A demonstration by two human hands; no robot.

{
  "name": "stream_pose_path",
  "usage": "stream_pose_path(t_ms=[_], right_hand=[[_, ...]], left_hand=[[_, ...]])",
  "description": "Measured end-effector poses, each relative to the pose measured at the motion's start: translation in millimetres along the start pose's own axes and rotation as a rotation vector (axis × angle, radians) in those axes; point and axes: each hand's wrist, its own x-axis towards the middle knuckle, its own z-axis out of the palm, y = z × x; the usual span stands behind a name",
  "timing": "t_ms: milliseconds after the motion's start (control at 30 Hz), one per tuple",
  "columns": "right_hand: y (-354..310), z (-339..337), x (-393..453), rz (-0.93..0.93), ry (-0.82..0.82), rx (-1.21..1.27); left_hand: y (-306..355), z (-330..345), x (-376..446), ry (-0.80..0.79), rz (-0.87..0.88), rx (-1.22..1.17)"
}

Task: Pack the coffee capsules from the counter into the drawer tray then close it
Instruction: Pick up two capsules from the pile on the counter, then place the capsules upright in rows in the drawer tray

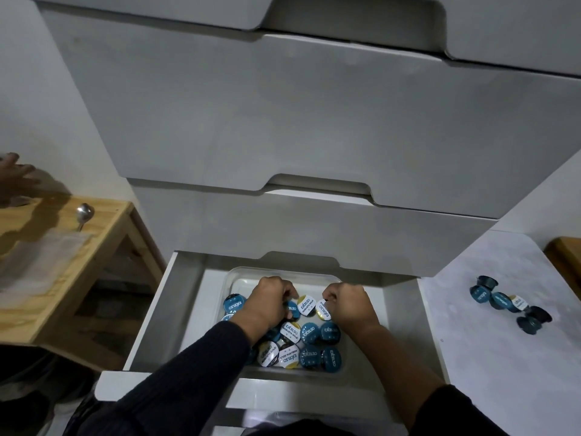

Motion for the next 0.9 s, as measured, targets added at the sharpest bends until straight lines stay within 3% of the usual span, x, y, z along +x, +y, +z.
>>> stream_pose_path(t_ms=[200,333,467,533,700,800,900], right_hand=[[-16,-4,-15,-0.064,0.036,-0.12],[-20,1,-26,-0.145,0.083,-0.175],[-20,6,-43,-0.21,0.267,-0.175],[-17,6,-53,-0.264,0.341,-0.164],[-4,-5,-73,-0.345,0.463,-0.151],[13,-16,-78,-0.316,0.425,-0.197],[35,-35,-78,-0.215,0.425,-0.126]], left_hand=[[9,-3,-10,0.087,0.027,0.065],[21,-4,-21,0.103,0.058,0.245],[34,-1,-42,0.204,0.102,0.355],[40,1,-54,0.334,0.182,0.423],[48,21,-64,0.446,0.278,0.348],[72,26,-70,0.508,0.304,0.344],[106,32,-70,0.412,0.265,0.264]])
